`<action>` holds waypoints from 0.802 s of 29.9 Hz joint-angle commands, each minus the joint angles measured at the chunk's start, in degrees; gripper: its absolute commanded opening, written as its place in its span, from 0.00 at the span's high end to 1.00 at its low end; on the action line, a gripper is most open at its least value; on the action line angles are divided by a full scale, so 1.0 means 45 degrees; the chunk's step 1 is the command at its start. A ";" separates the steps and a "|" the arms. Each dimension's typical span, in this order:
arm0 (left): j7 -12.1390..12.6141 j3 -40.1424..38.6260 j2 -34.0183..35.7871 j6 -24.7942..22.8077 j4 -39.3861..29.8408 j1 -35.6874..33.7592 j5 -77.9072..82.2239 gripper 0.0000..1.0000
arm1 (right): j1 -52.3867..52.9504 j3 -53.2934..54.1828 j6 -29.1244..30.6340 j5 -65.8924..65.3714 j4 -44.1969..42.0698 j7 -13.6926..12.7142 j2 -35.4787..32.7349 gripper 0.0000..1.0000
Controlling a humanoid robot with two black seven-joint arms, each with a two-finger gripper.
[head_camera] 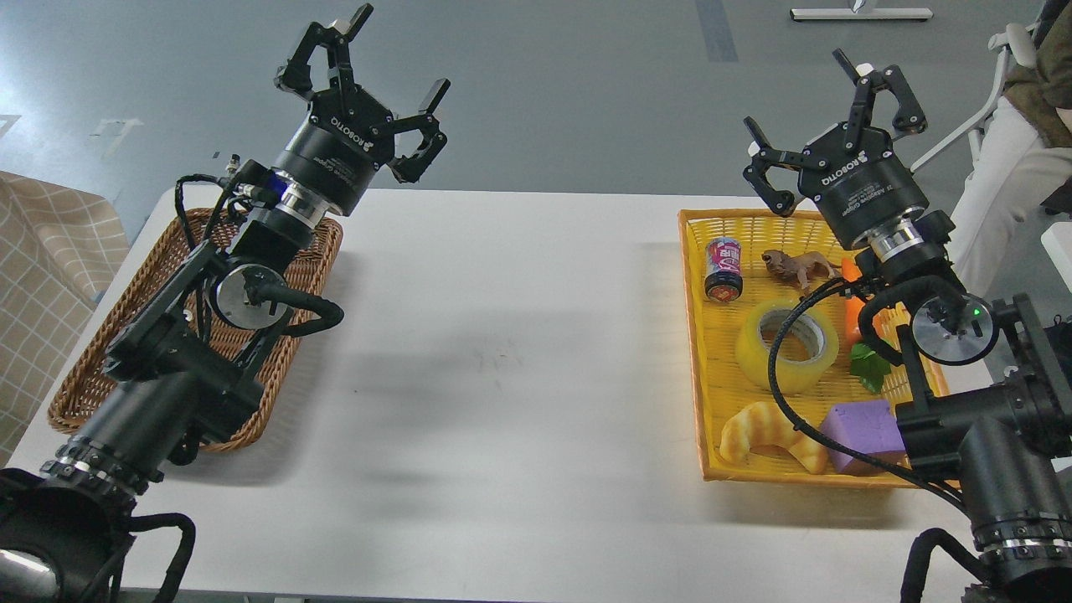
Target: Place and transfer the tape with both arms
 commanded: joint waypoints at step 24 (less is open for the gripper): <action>0.0057 0.0058 0.0015 0.0000 -0.0078 -0.0001 0.0021 0.02 | -0.0001 -0.0003 0.0000 0.0000 0.0176 -0.0003 0.0000 0.00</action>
